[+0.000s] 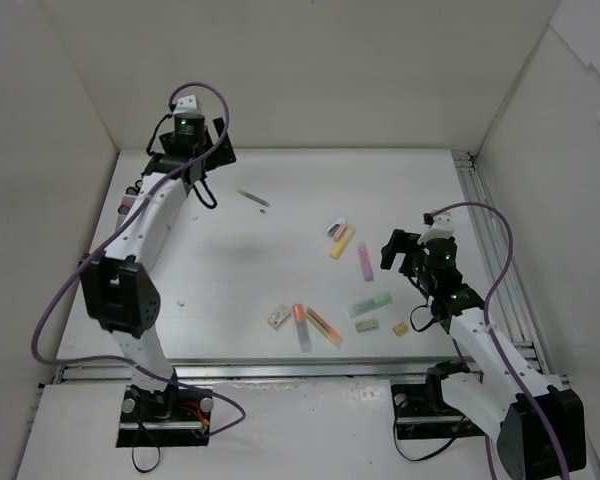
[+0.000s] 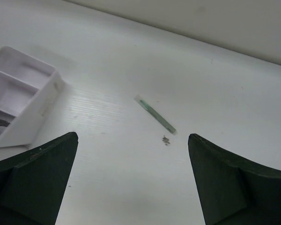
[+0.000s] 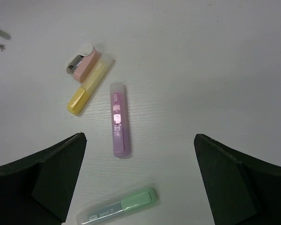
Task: Sort the stationery into containers
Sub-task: Pick up the pen from the center of the board.
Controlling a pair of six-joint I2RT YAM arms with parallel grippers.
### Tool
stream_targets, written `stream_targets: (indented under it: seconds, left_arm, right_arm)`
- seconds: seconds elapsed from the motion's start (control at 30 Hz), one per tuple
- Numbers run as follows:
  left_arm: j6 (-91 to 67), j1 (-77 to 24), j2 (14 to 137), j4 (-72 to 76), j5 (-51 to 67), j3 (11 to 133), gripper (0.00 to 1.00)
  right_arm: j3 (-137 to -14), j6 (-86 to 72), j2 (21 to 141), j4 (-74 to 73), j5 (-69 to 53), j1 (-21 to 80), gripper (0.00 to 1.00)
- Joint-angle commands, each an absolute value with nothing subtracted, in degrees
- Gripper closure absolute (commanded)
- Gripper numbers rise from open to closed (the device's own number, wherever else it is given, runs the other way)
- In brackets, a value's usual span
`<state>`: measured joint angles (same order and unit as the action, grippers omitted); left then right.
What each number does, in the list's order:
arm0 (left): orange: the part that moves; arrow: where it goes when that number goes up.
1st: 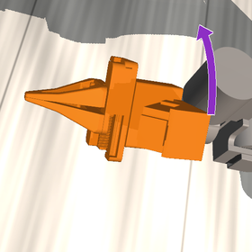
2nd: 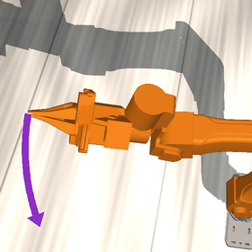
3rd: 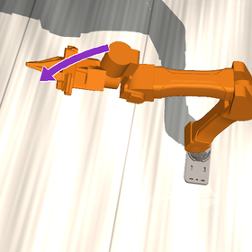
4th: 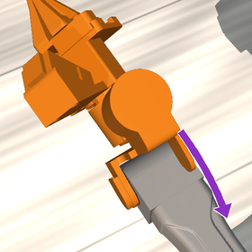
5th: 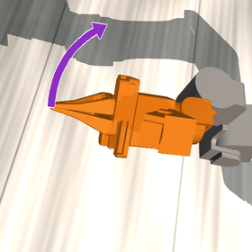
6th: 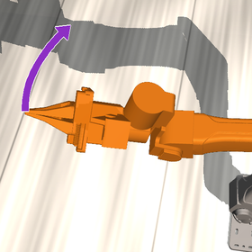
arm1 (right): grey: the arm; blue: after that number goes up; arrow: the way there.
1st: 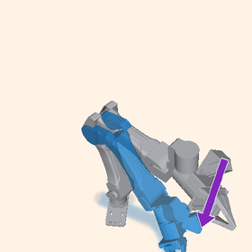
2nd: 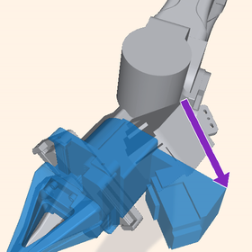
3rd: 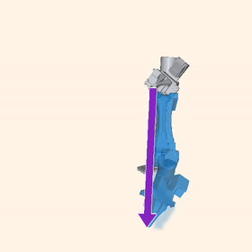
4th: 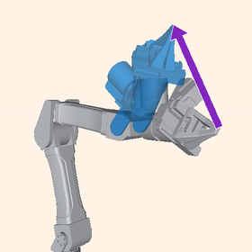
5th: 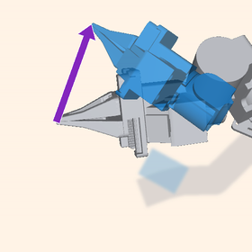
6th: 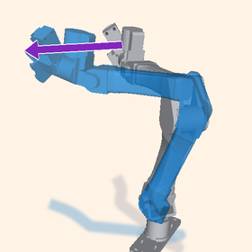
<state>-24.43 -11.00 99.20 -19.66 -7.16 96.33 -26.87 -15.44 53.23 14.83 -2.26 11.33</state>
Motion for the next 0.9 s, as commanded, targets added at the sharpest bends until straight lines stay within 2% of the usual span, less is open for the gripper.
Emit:
stream_targets:
  seconds: [0.0,0.2,0.47,0.73,0.87]
  left_arm:
    - [-32.77,-12.83,109.75,-36.45,-6.42,111.29,0.01]
    - [-41.39,-13.36,126.98,-43.95,-5.71,130.31,0.01]
    - [-49.83,-13.97,137.10,-39.21,-6.59,133.85,0.01]
    - [-55.72,-13.97,145.46,-35.34,-1.24,138.34,0.01]
    - [-55.90,-13.97,145.46,-36.12,-2.53,137.73,0.09]
  right_arm:
    - [-30.76,-17.14,52.47,14.07,7.28,11.51,0.02]
    - [-31.73,-19.33,51.15,8.88,18.27,11.51,0.02]
    - [-30.67,-19.25,51.59,9.49,21.36,11.43,0.02]
    - [-30.67,-18.72,52.82,9.58,22.06,11.16,0.02]
    - [-30.67,-18.72,53.26,9.84,22.32,11.16,0.02]
